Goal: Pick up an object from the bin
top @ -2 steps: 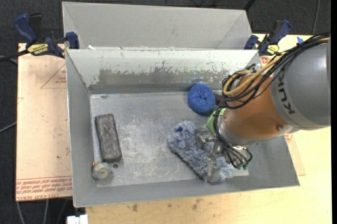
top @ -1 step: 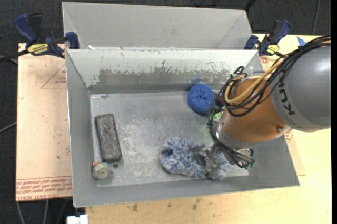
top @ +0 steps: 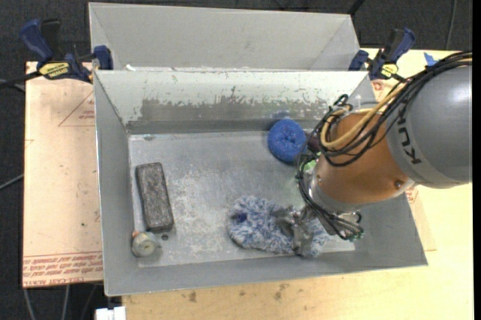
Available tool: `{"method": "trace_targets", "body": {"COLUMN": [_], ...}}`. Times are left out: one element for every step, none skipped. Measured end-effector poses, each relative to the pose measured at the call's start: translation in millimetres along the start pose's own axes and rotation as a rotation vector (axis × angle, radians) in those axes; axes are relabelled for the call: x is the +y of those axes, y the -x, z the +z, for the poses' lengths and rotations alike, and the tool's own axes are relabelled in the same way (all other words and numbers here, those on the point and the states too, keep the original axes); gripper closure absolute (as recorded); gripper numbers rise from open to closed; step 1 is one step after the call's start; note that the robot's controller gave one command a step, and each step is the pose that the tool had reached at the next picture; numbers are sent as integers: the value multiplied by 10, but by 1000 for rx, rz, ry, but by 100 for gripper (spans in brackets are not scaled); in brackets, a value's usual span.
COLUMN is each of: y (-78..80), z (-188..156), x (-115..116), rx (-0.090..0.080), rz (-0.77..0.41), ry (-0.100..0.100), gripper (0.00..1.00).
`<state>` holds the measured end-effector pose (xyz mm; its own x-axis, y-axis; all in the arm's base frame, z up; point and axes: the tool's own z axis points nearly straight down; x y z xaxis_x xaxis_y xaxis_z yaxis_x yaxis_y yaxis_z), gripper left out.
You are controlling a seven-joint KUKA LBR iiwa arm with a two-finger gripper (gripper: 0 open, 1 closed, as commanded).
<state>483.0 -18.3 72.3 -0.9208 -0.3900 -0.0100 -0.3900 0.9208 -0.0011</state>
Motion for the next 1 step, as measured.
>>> {"method": "trace_targets", "body": {"y": [-3], "z": [-30], "x": [3], "rx": [3], "rz": [0], "ry": [1], "gripper": [100]}}
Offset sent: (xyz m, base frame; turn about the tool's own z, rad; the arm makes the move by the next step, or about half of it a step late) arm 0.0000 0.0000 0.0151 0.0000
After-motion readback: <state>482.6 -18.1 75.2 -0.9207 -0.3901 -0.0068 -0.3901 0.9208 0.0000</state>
